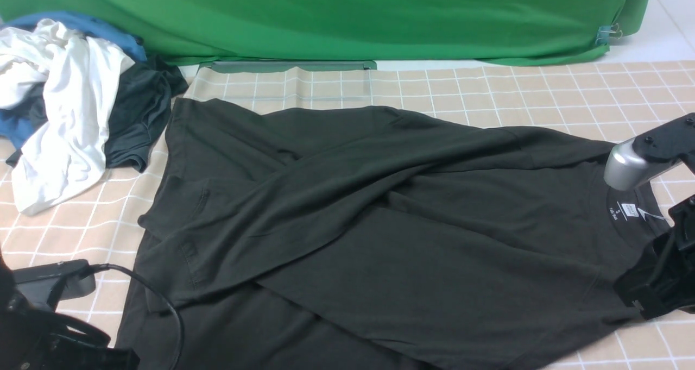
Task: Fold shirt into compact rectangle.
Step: 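Grasp the near edge of the shirt at its hem and shoulder corners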
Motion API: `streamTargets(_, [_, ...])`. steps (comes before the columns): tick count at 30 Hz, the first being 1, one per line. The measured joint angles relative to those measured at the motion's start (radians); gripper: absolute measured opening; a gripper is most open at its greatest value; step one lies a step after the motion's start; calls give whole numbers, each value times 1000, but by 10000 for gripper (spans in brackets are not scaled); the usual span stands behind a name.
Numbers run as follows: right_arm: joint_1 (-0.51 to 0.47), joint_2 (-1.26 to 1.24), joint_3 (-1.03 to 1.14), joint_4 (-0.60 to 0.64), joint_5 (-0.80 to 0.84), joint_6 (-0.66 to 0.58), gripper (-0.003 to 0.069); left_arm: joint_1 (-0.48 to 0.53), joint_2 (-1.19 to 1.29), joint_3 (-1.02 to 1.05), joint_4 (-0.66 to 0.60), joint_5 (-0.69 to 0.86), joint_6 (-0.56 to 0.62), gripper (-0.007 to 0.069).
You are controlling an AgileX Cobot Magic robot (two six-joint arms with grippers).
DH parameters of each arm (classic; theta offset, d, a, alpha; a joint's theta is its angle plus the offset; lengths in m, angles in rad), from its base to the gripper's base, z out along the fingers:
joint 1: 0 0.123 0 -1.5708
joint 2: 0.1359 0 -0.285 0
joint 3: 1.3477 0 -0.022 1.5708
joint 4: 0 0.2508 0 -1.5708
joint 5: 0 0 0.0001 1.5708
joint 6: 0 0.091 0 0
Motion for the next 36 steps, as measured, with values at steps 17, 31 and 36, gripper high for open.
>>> streamTargets(17, [0, 0, 0, 0, -75, -34, 35, 2, 134, 0, 3, -5, 40, 451])
streamTargets(31, [0, 0, 0, 1, -83, -39, 35, -42, 180, -26, 33, 25, 58, 33])
streamTargets(36, [-2, 0, -13, -35, -14, -72, 35, -47, 79, -87, 30, 94, 55, 19])
